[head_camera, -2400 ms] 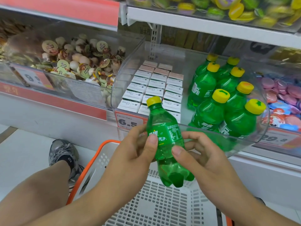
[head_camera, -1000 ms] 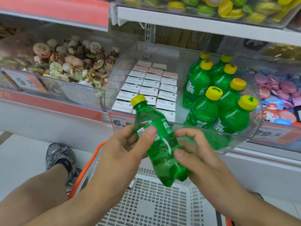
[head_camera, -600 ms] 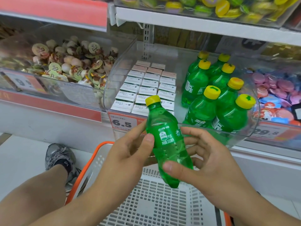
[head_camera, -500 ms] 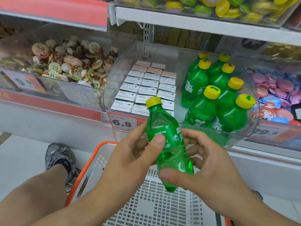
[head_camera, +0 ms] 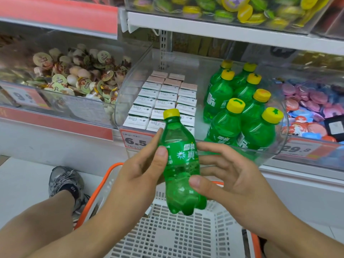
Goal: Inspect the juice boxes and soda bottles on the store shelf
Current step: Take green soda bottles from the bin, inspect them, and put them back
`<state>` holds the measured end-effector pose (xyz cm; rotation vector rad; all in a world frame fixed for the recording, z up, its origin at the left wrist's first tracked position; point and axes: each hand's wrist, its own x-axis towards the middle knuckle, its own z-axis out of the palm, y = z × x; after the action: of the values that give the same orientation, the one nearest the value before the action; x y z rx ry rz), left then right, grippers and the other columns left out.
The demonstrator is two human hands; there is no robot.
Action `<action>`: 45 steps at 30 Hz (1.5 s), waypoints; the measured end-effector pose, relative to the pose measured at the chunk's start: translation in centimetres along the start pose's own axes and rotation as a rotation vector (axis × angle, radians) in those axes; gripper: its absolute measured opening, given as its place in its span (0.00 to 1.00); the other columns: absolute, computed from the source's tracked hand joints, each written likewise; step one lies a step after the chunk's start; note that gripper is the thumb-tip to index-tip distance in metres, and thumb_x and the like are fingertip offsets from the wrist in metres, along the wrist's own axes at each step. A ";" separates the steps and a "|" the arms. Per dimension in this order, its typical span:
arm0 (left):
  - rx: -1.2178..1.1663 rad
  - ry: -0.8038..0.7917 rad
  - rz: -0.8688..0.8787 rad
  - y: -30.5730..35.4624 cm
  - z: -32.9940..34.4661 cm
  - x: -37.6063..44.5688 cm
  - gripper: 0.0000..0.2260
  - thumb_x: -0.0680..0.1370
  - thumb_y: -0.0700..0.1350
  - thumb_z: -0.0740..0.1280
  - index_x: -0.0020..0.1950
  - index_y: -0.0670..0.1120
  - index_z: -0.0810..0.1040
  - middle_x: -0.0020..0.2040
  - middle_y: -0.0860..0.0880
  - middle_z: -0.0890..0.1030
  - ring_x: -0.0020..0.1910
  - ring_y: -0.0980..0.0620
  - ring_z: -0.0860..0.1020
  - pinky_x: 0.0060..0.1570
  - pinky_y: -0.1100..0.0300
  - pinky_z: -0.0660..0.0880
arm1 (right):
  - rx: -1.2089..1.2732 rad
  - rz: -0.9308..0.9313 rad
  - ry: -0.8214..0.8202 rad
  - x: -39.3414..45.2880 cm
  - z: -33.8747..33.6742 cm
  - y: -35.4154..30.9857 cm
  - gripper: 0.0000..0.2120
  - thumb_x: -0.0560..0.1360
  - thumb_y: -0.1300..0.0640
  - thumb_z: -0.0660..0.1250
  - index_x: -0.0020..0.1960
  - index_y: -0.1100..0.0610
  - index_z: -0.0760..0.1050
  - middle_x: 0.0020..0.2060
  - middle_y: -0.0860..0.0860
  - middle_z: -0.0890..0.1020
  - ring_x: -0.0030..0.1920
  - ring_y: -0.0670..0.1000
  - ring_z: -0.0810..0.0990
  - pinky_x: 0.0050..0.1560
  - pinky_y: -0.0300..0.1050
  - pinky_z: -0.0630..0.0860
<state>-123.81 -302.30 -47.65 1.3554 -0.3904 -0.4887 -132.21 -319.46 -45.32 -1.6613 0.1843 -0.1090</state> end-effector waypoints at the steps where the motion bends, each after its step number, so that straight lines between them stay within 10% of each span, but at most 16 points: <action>1: 0.037 -0.024 0.010 0.2 0.0 0.0 0.19 0.80 0.54 0.64 0.71 0.57 0.73 0.59 0.53 0.84 0.58 0.52 0.82 0.54 0.60 0.80 | -0.026 -0.021 0.006 -0.1 0.0 0.2 0.29 0.61 0.52 0.79 0.60 0.46 0.78 0.48 0.44 0.85 0.47 0.46 0.85 0.45 0.41 0.81; 15: 0.032 -0.024 0.080 0.3 -0.1 -0.6 0.22 0.67 0.53 0.74 0.61 0.52 0.81 0.56 0.48 0.85 0.51 0.46 0.85 0.47 0.57 0.81 | -0.014 0.040 -0.056 0.5 -0.6 -0.5 0.24 0.67 0.38 0.74 0.60 0.42 0.76 0.48 0.46 0.79 0.47 0.49 0.84 0.41 0.56 0.84; 25: 0.719 0.007 0.560 3.2 1.2 0.2 0.33 0.64 0.52 0.80 0.68 0.51 0.75 0.59 0.55 0.81 0.59 0.56 0.79 0.58 0.64 0.74 | -0.376 -0.512 -0.012 0.9 -1.9 -3.3 0.16 0.75 0.48 0.72 0.62 0.49 0.79 0.54 0.39 0.83 0.58 0.47 0.82 0.54 0.46 0.82; 31: 0.797 0.029 0.823 7.7 2.3 3.4 0.29 0.65 0.48 0.80 0.64 0.45 0.78 0.55 0.47 0.79 0.56 0.50 0.79 0.55 0.56 0.78 | -0.041 -0.641 0.178 2.1 -4.1 -5.0 0.18 0.69 0.53 0.77 0.57 0.53 0.79 0.52 0.54 0.83 0.56 0.55 0.83 0.51 0.48 0.82; 36: 0.472 0.023 0.790 8.3 3.3 7.6 0.31 0.64 0.42 0.82 0.64 0.43 0.75 0.58 0.46 0.82 0.59 0.52 0.81 0.60 0.56 0.77 | -0.640 -0.677 0.532 4.1 -7.4 -4.4 0.12 0.72 0.54 0.76 0.54 0.51 0.80 0.51 0.48 0.81 0.54 0.49 0.80 0.55 0.48 0.78; 45: 0.368 0.121 0.468 5.0 3.6 13.6 0.28 0.61 0.44 0.84 0.58 0.46 0.79 0.53 0.52 0.85 0.54 0.56 0.83 0.55 0.53 0.80 | -0.920 -0.434 0.400 6.2 -9.2 -1.8 0.16 0.74 0.51 0.74 0.61 0.49 0.80 0.54 0.47 0.78 0.59 0.47 0.76 0.60 0.36 0.67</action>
<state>-113.76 -311.96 -42.28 1.5750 -0.6997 0.0589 -127.65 -329.47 -42.83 -2.5668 0.1823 -0.7829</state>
